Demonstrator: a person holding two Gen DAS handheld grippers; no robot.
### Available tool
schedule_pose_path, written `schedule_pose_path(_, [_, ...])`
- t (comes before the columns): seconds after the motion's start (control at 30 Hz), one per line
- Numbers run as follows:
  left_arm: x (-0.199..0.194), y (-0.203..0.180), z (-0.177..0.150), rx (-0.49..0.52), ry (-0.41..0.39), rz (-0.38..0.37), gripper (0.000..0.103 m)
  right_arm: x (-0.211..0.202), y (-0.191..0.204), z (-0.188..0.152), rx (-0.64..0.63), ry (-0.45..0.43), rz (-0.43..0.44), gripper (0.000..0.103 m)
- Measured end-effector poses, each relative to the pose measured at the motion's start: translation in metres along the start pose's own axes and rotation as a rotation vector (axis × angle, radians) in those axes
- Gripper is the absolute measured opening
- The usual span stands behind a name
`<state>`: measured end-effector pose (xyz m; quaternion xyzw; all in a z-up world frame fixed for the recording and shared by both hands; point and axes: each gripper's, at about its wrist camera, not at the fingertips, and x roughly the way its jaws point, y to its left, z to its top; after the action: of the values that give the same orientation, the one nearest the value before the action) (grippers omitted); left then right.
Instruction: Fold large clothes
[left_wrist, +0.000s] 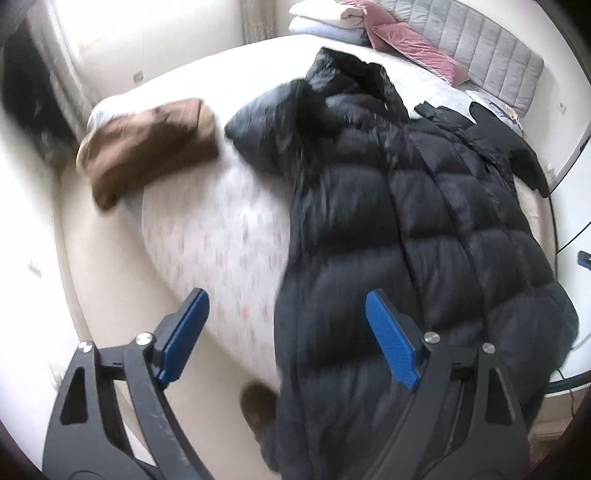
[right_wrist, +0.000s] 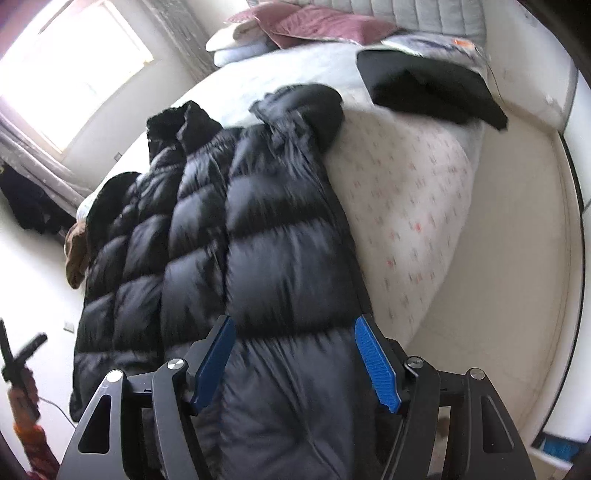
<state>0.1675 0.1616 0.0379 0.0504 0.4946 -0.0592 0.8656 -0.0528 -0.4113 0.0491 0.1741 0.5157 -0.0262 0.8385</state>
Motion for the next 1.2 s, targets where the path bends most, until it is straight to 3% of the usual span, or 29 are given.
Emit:
schedule_pose_path(0.2, [0.045, -0.004, 0.105, 0.088, -0.005, 0.076, 0.092, 0.025, 0.041, 0.042, -0.077, 0.001, -0.028, 0.069])
schedule_pose_path(0.37, [0.117, -0.014, 0.196, 0.120, 0.067, 0.097, 0.092, 0.055, 0.061, 0.064, -0.124, 0.049, -0.016, 0.070])
schedule_pose_path(0.47, [0.164, -0.019, 0.239, 0.141, 0.106, 0.147, 0.092, 0.076, 0.064, 0.075, -0.133, 0.069, -0.025, 0.070])
schedule_pose_path(0.67, [0.251, -0.027, 0.293, 0.144, 0.137, 0.213, 0.090, 0.115, 0.066, 0.087, -0.168, 0.074, -0.105, 0.070])
schedule_pose_path(0.77, [0.276, -0.028, 0.303, 0.127, 0.153, 0.231, 0.074, 0.134, 0.063, 0.087, -0.146, 0.100, -0.095, 0.070])
schedule_pose_path(0.83, [0.284, -0.023, 0.303, 0.087, 0.183, 0.222, 0.028, 0.143, 0.062, 0.083, -0.128, 0.117, -0.083, 0.070])
schedule_pose_path(0.87, [0.284, -0.021, 0.301, 0.066, 0.191, 0.225, 0.018, 0.148, 0.063, 0.080, -0.125, 0.129, -0.077, 0.070])
schedule_pose_path(0.93, [0.268, -0.017, 0.302, 0.040, 0.137, 0.194, 0.010, 0.152, 0.065, 0.077, -0.128, 0.142, -0.071, 0.070])
schedule_pose_path(1.07, [0.198, -0.004, 0.296, -0.016, -0.039, 0.098, 0.008, 0.152, 0.075, 0.073, -0.150, 0.146, -0.066, 0.070])
schedule_pose_path(1.2, [0.129, 0.023, 0.278, -0.074, -0.184, 0.088, 0.007, 0.147, 0.084, 0.072, -0.166, 0.133, -0.059, 0.070])
